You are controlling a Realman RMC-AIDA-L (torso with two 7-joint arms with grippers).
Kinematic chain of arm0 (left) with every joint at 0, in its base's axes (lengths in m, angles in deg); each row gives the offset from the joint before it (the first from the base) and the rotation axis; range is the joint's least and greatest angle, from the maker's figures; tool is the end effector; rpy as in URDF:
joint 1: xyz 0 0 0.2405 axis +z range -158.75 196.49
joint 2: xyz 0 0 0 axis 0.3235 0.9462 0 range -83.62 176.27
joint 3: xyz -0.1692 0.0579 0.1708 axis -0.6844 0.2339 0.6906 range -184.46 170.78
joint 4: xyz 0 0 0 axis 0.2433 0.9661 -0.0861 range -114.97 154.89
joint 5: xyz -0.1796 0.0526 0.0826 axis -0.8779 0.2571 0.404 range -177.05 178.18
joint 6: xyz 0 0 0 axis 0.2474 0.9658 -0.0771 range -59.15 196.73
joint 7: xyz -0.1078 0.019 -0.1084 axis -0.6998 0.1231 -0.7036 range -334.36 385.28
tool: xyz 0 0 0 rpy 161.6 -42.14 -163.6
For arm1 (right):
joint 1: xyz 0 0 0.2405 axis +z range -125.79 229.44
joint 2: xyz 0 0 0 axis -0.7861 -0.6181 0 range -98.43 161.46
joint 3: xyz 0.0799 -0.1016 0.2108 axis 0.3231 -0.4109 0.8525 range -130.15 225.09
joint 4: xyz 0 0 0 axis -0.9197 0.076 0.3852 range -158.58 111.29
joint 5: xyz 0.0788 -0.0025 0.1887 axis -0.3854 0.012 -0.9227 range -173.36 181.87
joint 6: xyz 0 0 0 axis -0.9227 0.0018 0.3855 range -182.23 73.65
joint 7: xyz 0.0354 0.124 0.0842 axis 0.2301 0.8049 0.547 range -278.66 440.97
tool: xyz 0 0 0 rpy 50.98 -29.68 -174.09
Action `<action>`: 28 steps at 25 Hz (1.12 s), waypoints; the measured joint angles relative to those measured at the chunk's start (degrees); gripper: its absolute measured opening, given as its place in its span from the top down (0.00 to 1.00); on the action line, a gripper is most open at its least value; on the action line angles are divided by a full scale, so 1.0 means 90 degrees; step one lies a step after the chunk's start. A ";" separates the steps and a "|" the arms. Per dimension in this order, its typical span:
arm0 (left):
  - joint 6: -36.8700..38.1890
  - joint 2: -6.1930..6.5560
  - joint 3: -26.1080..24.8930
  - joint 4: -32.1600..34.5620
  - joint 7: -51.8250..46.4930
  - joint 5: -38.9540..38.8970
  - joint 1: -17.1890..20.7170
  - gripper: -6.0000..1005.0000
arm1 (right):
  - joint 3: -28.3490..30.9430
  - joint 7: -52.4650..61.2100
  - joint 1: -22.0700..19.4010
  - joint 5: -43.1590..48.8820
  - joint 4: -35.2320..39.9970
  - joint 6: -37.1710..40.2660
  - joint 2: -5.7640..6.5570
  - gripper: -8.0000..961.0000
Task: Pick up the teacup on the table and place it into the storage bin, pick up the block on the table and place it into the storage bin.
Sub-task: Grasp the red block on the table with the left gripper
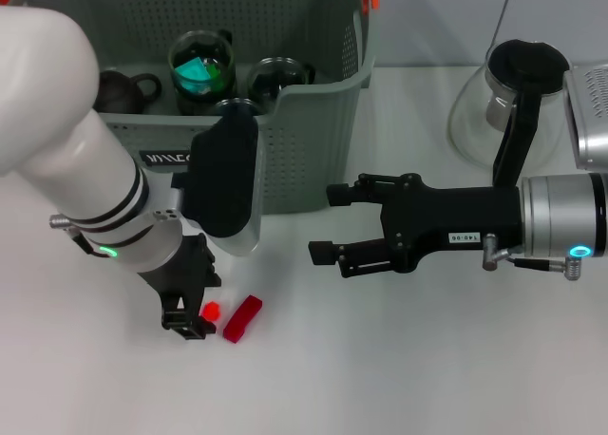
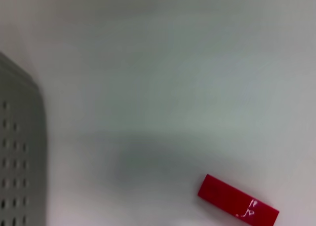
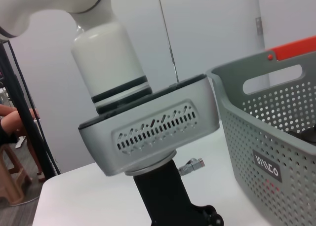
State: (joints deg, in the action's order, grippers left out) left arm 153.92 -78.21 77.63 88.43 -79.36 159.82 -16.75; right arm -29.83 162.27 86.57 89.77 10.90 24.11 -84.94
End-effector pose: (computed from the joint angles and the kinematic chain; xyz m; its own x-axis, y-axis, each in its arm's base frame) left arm -0.2004 0.3335 -0.0533 0.8230 -0.0301 -0.5673 -0.0935 -0.9922 -0.0831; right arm 0.1790 0.3344 -0.0562 0.8272 -0.2776 -0.4886 -0.3149 -0.9491 0.0061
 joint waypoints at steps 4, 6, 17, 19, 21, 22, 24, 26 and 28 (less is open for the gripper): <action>-0.0079 0.0000 0.0016 -0.0204 0.0000 -0.0010 -0.0091 0.43 | 0.0000 0.0000 0.0010 0.0000 -0.0027 0.0000 0.0007 0.03; -0.0100 0.0000 0.0018 -0.0241 0.0000 -0.0010 -0.0109 0.43 | 0.0000 0.0000 0.0007 0.0000 -0.0027 0.0001 0.0008 0.03; -0.0028 0.0027 0.0009 -0.0374 -0.0004 0.0015 -0.0169 0.46 | 0.0006 0.0000 -0.0013 0.0000 -0.0010 0.0000 0.0004 0.03; 0.0050 0.0029 0.0006 -0.0365 0.0001 0.0014 -0.0173 0.52 | 0.0005 0.0000 -0.0015 0.0000 0.0006 0.0000 0.0004 0.03; 0.0141 0.0027 -0.0019 -0.0291 0.0019 -0.0005 -0.0173 0.58 | 0.0006 0.0001 -0.0015 0.0000 0.0008 0.0000 0.0009 0.03; 0.0183 0.0025 -0.0032 -0.0257 0.0026 -0.0013 -0.0173 0.61 | 0.0006 0.0000 -0.0015 0.0000 0.0010 0.0000 0.0010 0.03; 0.0235 0.0024 -0.0044 -0.0232 0.0032 -0.0029 -0.0173 0.69 | 0.0006 0.0000 -0.0015 0.0000 0.0014 0.0000 0.0010 0.03; 0.0245 0.0022 -0.0044 -0.0250 0.0033 -0.0047 -0.0173 0.76 | 0.0006 -0.0001 -0.0014 0.0000 0.0015 0.0001 0.0010 0.03; 0.0233 0.0021 -0.0040 -0.0261 0.0033 -0.0049 -0.0173 0.80 | 0.0006 -0.0004 -0.0013 0.0000 0.0004 0.0001 0.0010 0.03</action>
State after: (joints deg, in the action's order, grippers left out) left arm 156.02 -78.03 77.27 86.08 -79.06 159.38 -18.31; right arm -29.78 162.23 86.45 89.77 10.93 24.11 -84.85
